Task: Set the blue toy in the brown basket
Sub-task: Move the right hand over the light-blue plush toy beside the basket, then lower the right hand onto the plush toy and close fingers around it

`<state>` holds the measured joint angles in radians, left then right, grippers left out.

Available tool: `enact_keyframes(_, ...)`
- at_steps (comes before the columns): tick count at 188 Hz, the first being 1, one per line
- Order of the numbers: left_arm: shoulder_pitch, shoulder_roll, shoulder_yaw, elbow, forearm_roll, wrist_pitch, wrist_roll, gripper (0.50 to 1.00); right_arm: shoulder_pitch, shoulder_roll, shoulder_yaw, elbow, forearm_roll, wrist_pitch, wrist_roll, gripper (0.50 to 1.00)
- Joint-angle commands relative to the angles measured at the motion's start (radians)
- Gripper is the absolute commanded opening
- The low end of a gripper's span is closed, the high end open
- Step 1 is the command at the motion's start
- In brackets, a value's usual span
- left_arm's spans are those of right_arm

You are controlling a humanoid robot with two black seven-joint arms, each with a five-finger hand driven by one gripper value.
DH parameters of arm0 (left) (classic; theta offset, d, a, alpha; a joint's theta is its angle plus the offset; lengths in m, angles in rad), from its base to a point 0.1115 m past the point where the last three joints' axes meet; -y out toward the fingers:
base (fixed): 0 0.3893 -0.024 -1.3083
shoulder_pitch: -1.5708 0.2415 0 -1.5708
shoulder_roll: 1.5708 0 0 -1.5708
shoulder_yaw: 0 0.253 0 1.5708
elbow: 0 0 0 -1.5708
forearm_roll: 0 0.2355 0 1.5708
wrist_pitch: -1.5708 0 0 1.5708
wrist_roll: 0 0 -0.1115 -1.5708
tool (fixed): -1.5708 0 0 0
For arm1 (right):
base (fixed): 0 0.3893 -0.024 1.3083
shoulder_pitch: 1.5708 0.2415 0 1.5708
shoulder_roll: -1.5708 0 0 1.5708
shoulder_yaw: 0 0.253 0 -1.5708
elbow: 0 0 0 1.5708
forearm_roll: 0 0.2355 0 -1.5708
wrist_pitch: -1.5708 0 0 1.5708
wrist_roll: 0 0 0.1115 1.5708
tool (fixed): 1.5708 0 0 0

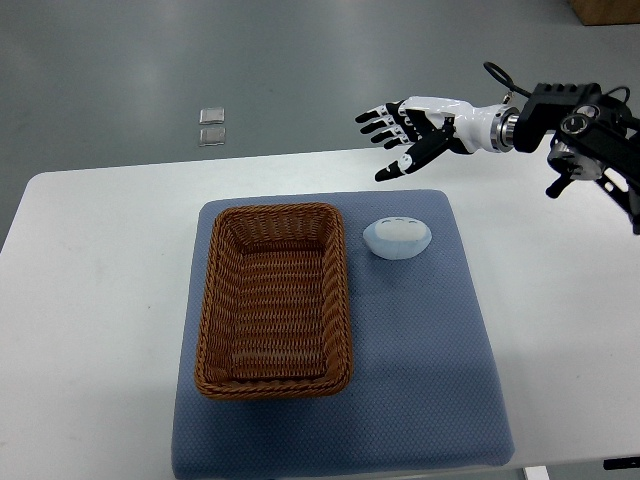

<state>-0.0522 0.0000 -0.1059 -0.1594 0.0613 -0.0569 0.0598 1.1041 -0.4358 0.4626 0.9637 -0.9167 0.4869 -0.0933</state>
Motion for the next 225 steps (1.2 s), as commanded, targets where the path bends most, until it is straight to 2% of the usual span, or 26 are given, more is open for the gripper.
enact_keyframes(1,0.0,0.0,0.0,-0.005,0.0,0.0,0.0,1.0,0.144,-0.029,-0.205,0.053,-0.106,0.041,-0.019,0.911)
enact_keyframes(28,-0.001,0.0,0.0,-0.005,0.0,0.0,0.0,1.0,0.304,-0.024,-0.412,0.082,-0.108,0.087,-0.052,0.911)
enact_keyframes(55,-0.003,0.0,0.0,-0.006,0.0,-0.001,0.0,1.0,0.33,0.009,-0.441,0.083,-0.106,0.084,-0.092,0.911)
enact_keyframes(86,-0.008,0.0,0.0,-0.003,0.0,-0.001,0.0,1.0,0.292,0.025,-0.443,0.083,-0.103,0.073,-0.101,0.911)
enact_keyframes(109,-0.009,0.0,0.0,-0.003,0.002,-0.001,0.0,1.0,0.258,0.032,-0.443,0.081,-0.106,0.019,-0.1,0.909)
enact_keyframes(183,-0.008,0.0,0.0,0.0,0.0,-0.001,0.0,1.0,0.174,0.078,-0.444,0.064,-0.122,-0.044,-0.098,0.909)
enact_keyframes(225,-0.009,0.0,0.002,0.0,0.002,-0.001,0.0,1.0,0.138,0.104,-0.447,0.02,-0.14,-0.082,-0.094,0.907)
